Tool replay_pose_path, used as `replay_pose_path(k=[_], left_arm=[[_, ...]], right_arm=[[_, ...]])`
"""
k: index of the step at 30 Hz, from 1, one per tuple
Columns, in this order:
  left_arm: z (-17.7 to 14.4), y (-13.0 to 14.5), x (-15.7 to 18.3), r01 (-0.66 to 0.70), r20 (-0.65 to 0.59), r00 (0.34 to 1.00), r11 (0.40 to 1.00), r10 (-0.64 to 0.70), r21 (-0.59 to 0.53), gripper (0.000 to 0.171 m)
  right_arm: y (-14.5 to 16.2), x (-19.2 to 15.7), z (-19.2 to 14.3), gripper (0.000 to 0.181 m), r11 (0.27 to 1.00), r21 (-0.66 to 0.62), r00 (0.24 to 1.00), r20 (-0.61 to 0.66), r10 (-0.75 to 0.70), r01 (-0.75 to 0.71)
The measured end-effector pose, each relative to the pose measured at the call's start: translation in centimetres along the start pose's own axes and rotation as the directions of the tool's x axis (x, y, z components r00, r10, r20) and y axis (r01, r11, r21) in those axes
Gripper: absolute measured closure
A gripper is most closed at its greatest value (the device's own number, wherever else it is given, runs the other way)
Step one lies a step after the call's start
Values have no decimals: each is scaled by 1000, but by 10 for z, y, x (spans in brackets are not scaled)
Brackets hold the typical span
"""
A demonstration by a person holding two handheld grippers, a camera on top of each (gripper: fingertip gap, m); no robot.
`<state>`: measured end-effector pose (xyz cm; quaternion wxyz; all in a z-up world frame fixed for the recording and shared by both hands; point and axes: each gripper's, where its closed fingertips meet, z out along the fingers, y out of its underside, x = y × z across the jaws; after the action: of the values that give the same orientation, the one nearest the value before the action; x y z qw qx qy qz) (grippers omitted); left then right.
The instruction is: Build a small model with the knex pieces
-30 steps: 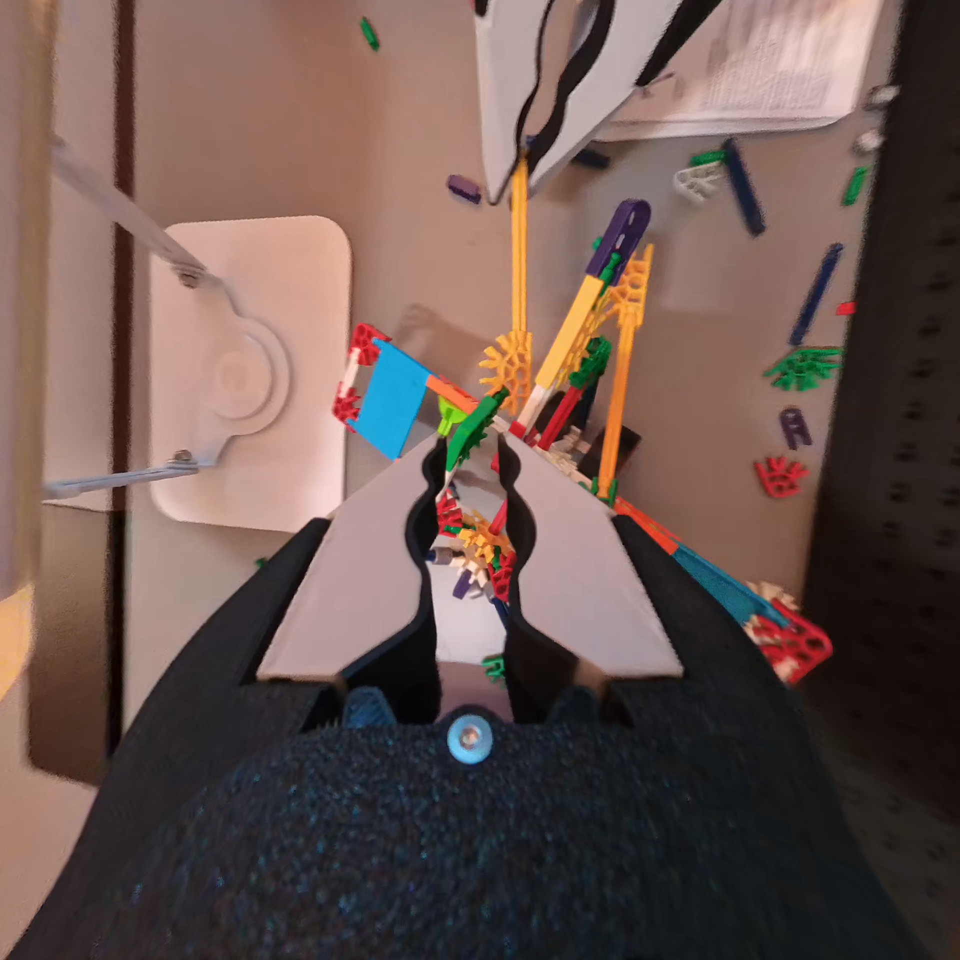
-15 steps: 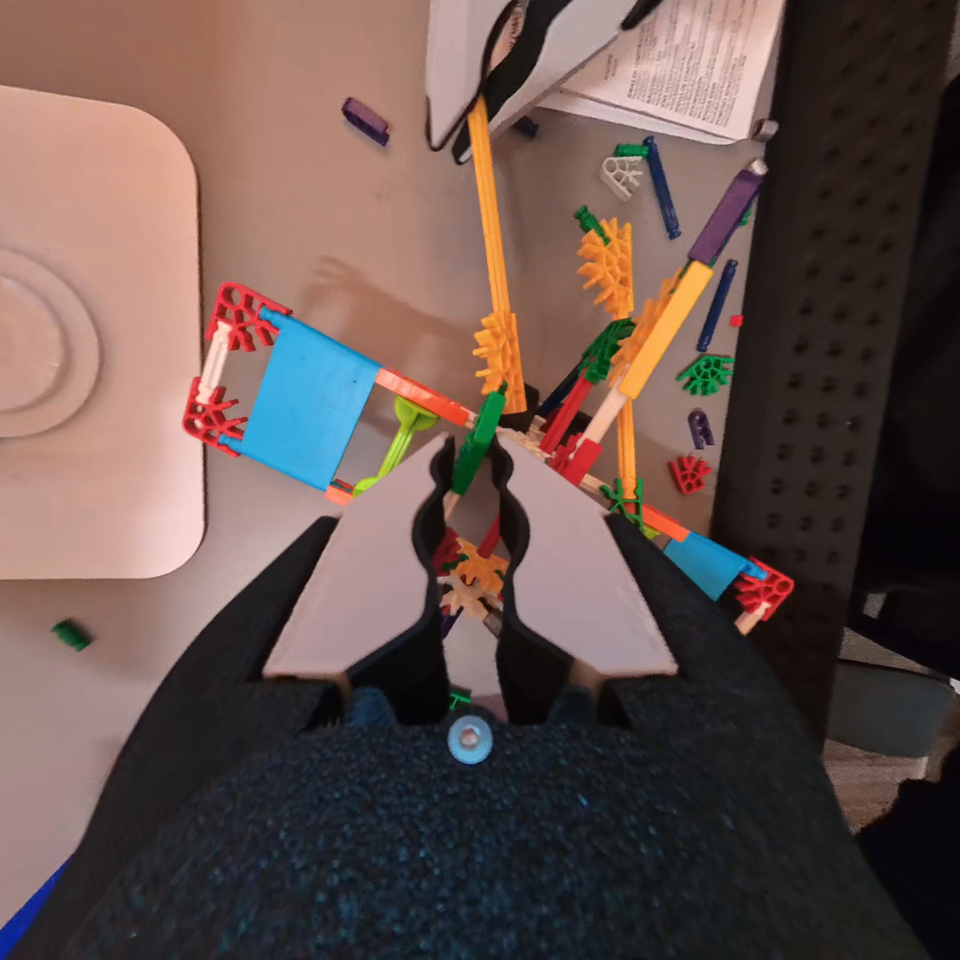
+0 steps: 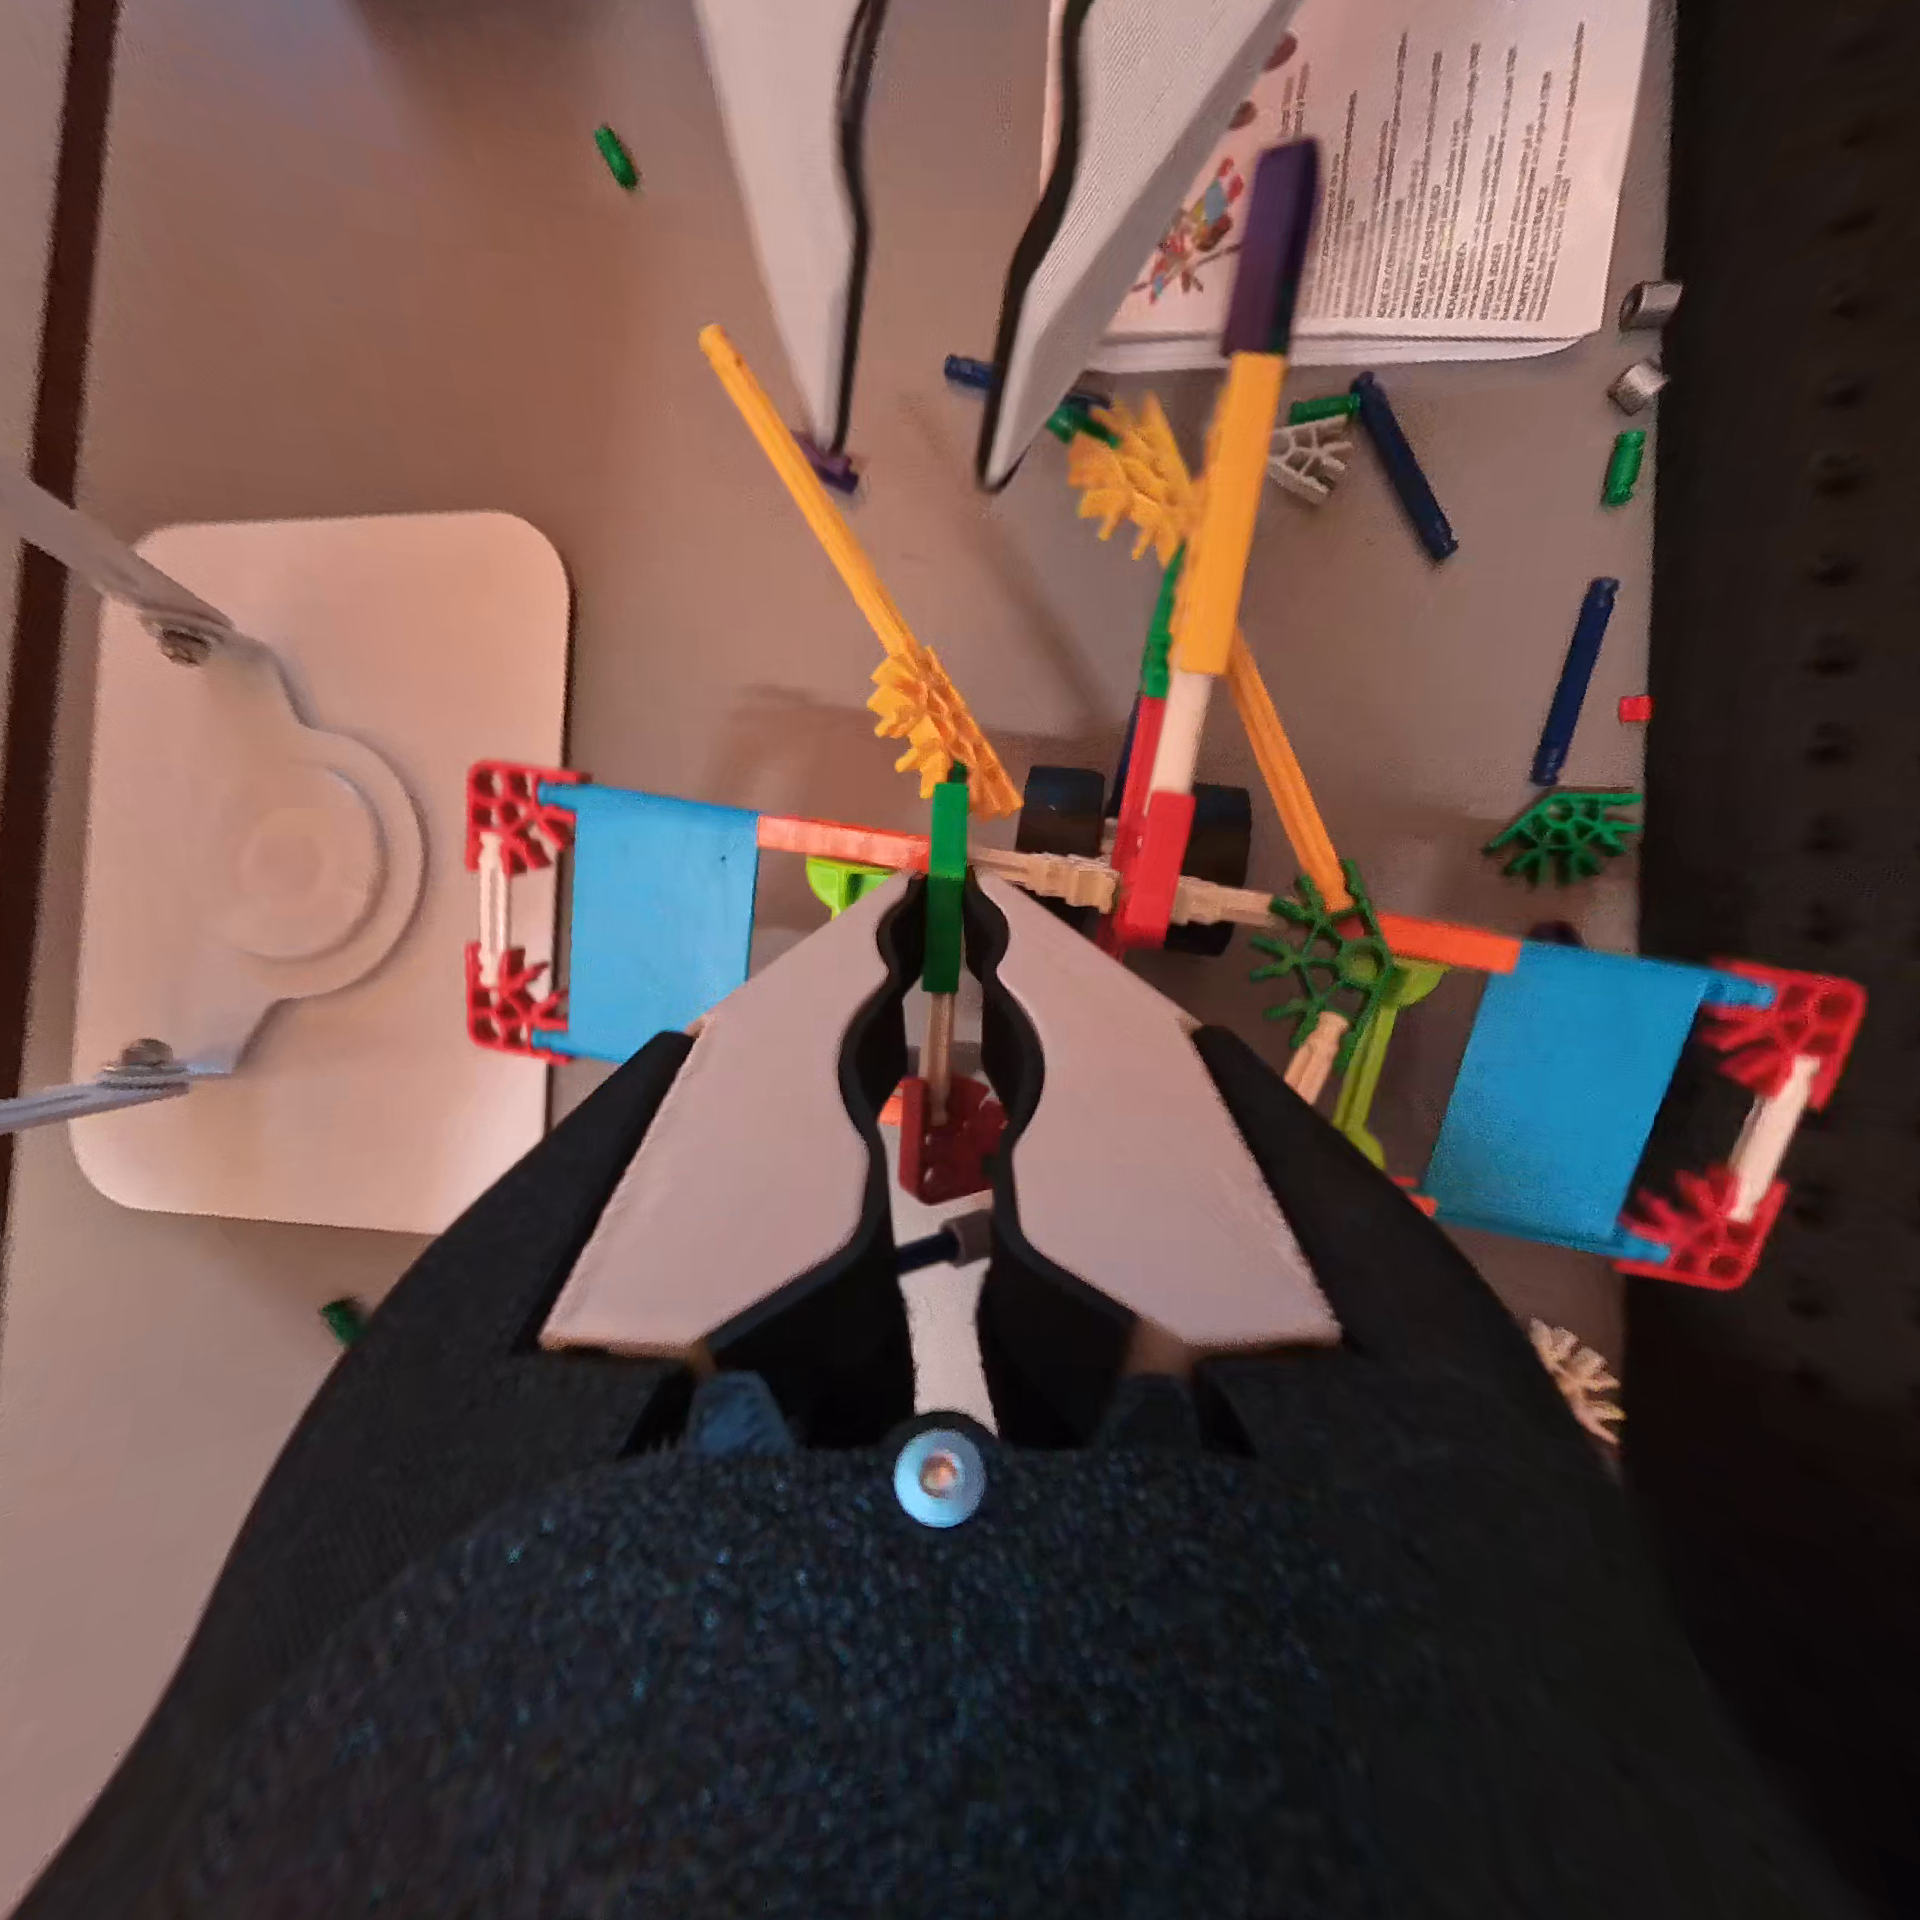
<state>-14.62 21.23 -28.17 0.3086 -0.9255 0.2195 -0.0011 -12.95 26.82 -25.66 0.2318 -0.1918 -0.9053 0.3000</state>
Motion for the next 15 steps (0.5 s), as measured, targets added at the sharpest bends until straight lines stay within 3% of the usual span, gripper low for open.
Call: replay_pose_path(k=[2,6,11,15], left_arm=[[0,-3,1,-37,30,999,999,37,-4,166],[1,-5,2,-134,59,989,991,135,-16,166],[-1,-10,-1,-200,106,974,979,202,-27,166],[3,-8,-7,-201,138,969,979,205,-40,167]], right_arm=[[2,8,10,160,1000,-15,1000,22,-16,17],[-11,0,21,160,999,45,976,215,8,-18],[-1,-20,42,149,991,-49,945,310,-104,126],[2,-15,56,175,989,-90,958,274,-87,115]])
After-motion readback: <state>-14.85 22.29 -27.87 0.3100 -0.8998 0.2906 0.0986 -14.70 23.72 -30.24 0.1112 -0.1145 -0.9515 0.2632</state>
